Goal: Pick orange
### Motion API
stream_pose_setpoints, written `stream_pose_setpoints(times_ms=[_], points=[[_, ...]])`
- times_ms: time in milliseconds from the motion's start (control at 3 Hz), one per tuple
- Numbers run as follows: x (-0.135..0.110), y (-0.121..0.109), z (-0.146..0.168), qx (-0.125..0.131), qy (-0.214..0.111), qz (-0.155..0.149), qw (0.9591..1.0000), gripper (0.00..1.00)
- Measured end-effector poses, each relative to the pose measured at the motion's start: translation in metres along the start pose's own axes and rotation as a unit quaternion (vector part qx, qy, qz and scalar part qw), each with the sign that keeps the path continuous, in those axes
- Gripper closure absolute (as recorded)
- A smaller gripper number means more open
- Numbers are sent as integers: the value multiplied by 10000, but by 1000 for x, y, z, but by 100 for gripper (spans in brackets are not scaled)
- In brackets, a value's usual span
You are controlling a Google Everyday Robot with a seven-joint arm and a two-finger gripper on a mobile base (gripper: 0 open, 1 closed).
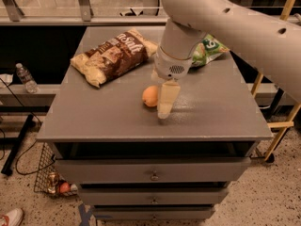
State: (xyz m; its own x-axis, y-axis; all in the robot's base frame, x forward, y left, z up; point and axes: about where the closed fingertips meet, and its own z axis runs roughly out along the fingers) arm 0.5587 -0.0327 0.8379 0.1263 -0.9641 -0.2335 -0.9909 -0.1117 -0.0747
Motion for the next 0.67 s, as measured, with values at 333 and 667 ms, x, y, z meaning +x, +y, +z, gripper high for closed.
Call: stream_pose_setpoints(times_ms=[333, 667], points=[[-3, -2, 2, -30, -31, -33, 10000, 41], [-6, -4, -7, 12, -172, -62, 9998, 64]])
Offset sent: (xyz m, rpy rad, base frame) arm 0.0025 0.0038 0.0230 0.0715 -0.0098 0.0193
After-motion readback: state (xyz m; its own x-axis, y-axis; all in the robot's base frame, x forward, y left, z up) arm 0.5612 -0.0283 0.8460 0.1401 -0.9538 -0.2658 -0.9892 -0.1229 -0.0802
